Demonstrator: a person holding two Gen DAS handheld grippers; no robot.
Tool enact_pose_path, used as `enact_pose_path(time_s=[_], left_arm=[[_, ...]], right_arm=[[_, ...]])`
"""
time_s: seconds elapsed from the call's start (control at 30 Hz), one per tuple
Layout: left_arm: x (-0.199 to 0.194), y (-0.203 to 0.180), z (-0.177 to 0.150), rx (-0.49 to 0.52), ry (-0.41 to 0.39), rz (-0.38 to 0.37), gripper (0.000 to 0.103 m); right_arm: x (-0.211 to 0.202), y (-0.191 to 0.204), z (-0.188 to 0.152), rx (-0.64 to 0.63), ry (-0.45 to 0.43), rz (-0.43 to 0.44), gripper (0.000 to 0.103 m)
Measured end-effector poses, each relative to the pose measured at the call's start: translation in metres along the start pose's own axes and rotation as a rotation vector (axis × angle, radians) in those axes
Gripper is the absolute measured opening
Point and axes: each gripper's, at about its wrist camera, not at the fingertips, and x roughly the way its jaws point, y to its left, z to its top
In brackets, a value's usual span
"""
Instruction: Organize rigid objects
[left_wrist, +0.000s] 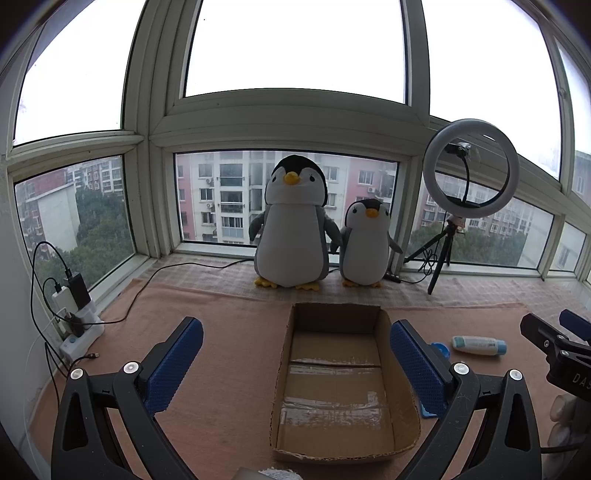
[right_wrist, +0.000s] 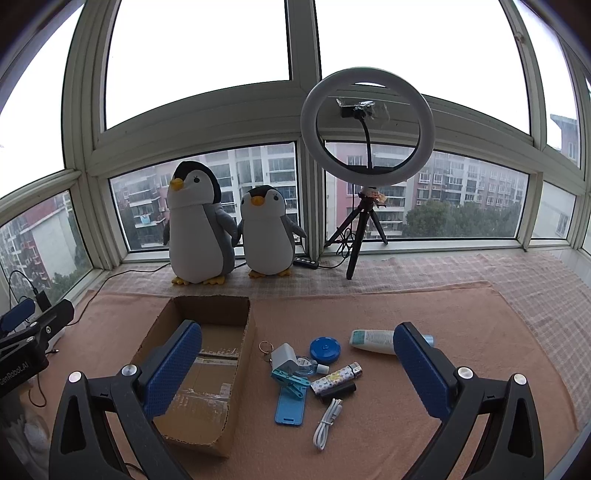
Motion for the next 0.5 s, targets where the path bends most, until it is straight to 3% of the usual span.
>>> enact_pose_path(time_s=[0.5], left_arm=[[0.0044,-0.0017,-0.0068,0.004,0.014,0.004,0.103]], right_arm=[[0.0036,0.0005,-0.0027,-0.002,0.015,-0.002,0.103]])
